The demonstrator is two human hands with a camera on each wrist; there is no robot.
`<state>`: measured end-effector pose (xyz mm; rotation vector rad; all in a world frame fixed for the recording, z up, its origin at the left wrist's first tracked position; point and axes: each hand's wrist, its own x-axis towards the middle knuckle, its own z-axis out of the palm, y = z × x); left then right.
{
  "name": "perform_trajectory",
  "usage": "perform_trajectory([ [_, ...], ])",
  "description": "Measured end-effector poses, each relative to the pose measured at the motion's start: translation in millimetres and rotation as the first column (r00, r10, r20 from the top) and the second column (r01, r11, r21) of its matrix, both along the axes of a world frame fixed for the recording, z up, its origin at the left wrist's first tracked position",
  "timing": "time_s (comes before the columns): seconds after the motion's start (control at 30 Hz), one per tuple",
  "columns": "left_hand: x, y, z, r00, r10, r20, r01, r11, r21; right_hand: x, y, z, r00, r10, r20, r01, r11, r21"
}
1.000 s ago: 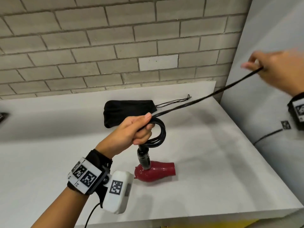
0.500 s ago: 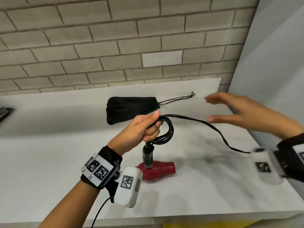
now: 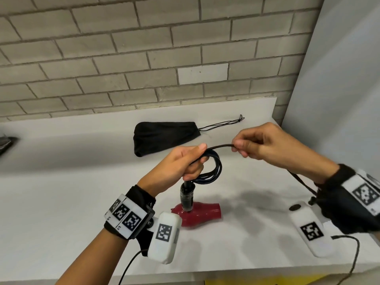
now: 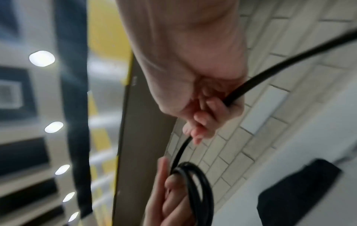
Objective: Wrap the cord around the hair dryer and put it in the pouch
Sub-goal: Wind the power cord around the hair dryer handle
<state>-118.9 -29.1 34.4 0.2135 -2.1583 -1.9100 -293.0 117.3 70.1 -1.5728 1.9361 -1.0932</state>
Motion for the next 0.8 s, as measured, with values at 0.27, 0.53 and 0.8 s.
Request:
perform_trajectory([
  [0.27, 6.9, -13.1, -8.5, 0.989, 0.113, -0.090, -0.101, 0.987, 0.126, -47.9, 35.2, -57.6, 0.997, 0.067, 0.029, -0.070, 0.989, 0.129],
  [0.53, 15.1, -26.5, -13.7, 0.970, 0.218, -0.110, -0.183, 0.947, 0.265, -87.2, 119.3, -88.4, 0.901, -0.382, -0.207, 0.381, 0.923, -0.049],
  [0.8, 10.4, -32.8, -16.5, 0.976, 0.151, -0.157, -0.066, 0.890, 0.452, 8.2, 77.3, -65.9, 0.498, 0.023, -0.867, 0.082, 0.994, 0.074],
])
